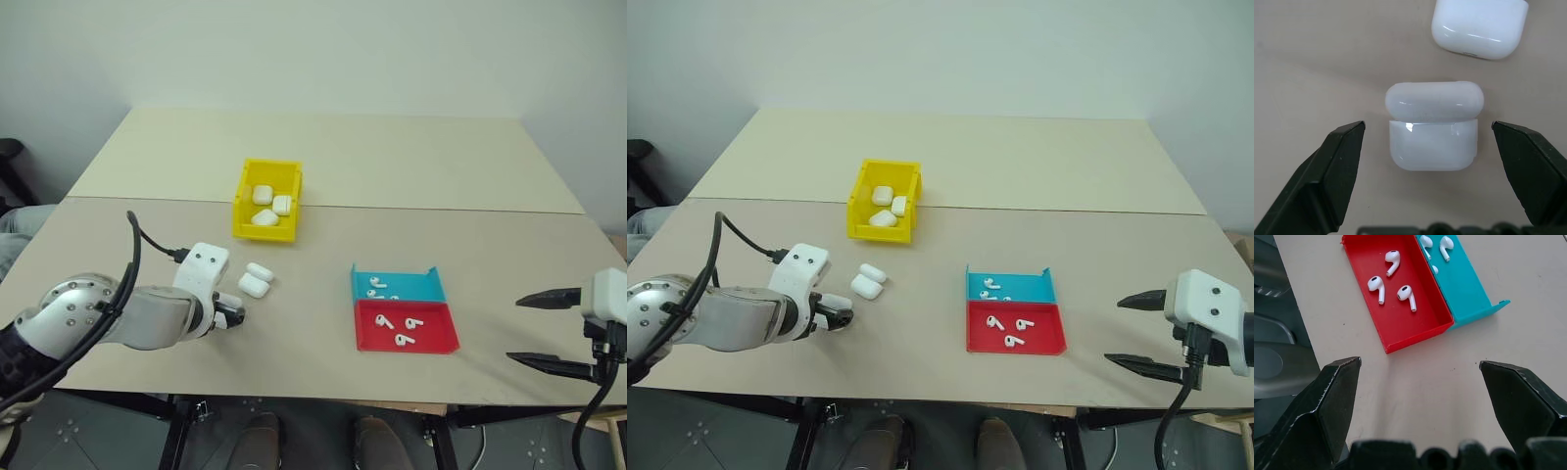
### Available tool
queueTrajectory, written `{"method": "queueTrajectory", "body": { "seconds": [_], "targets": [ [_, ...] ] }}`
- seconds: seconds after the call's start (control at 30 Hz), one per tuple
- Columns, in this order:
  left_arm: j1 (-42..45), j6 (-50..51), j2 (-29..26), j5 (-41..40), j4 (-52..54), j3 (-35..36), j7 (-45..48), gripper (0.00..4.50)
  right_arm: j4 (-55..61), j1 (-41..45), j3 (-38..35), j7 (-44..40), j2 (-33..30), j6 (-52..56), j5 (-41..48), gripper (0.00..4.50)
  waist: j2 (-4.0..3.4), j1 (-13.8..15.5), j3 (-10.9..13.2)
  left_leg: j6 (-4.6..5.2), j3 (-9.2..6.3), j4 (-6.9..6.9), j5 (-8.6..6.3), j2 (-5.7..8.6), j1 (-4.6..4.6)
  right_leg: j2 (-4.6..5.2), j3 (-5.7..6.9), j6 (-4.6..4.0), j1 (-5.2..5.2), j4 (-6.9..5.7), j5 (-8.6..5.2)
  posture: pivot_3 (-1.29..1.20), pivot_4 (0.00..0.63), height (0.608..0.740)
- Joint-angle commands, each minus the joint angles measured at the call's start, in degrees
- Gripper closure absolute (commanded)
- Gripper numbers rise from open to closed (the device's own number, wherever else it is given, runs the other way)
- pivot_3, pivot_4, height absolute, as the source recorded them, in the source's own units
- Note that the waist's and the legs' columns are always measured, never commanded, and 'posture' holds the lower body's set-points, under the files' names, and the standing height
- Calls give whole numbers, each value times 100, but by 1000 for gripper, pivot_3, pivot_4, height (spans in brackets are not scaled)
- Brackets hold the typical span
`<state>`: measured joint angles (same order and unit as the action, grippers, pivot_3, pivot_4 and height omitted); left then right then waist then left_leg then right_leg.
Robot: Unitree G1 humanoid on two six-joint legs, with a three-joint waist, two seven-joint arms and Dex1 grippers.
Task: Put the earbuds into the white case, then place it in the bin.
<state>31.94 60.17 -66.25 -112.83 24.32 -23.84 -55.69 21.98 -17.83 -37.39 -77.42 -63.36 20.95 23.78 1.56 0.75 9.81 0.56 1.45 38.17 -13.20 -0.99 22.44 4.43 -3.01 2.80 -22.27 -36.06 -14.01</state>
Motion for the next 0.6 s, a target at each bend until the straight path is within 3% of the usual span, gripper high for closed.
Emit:
{"method": "queueTrajectory", "body": {
  "seconds": [0.03,0.6],
  "targets": [
    [80,14,32,-17,34,47,-41,0,128,-33,-274,46,38,34,2,12,0,0,0,0,0,0,0,0,0,0,0,0,0,0,0,0,150,740],
    [-226,-56,46,-17,153,45,-125,0,157,-151,-202,225,106,39,-73,12,1,0,0,-1,0,0,0,1,1,0,0,0,0,1,-1,0,150,740]
  ]
}}
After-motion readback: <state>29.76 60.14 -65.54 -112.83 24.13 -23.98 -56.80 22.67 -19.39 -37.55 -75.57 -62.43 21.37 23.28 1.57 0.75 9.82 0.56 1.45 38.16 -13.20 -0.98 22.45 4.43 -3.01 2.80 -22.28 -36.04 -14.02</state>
